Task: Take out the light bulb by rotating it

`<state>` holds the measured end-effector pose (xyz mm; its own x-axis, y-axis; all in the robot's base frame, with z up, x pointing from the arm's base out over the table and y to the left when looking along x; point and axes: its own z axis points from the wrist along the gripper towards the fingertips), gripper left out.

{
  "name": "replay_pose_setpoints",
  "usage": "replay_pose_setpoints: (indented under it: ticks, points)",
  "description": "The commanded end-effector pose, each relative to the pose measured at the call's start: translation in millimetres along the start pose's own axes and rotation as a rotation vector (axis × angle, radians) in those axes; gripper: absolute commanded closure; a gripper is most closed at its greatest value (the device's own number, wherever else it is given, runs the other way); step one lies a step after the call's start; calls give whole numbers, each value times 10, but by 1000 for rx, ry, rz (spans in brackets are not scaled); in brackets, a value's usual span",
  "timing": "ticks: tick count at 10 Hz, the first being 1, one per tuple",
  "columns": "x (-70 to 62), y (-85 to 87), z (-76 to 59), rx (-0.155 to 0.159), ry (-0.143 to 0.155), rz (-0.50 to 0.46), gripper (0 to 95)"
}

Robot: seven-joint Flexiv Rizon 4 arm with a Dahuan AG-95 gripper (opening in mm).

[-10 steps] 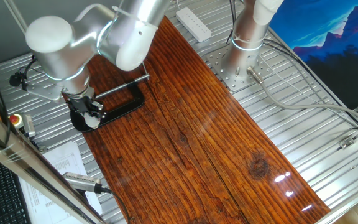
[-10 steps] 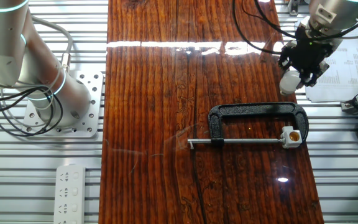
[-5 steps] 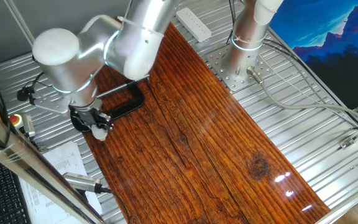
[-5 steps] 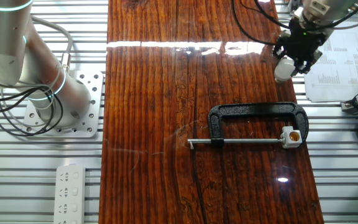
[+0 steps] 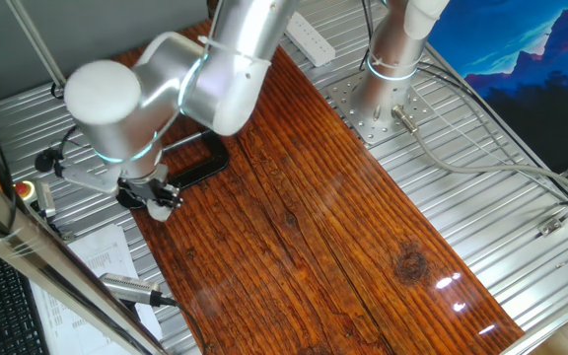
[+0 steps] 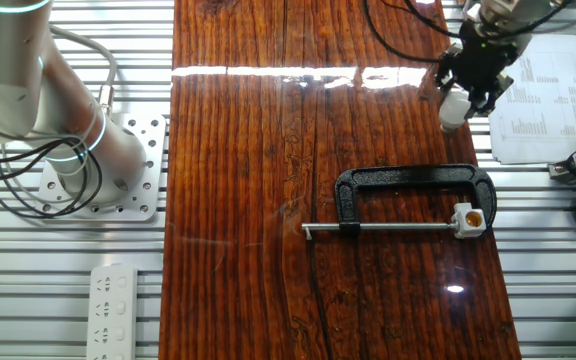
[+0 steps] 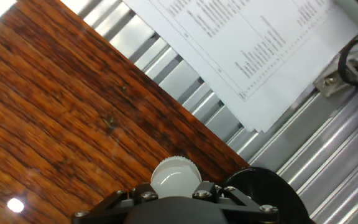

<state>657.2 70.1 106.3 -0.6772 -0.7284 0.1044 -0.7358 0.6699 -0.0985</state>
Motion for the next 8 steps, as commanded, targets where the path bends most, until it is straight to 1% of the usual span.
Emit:
replay_pose_setpoints:
  ticks: [1,2,4,6,7,8]
  points:
    - [22,-13,6,21,22,-45,950]
    - [28,-12,10,29,33,-75,950]
    - [34,-5,29,35,46,-153,950]
    - [103,28,85,69,98,-254,950]
    - [142,41,112,76,109,-281,950]
    - [185,65,146,74,107,-326,950]
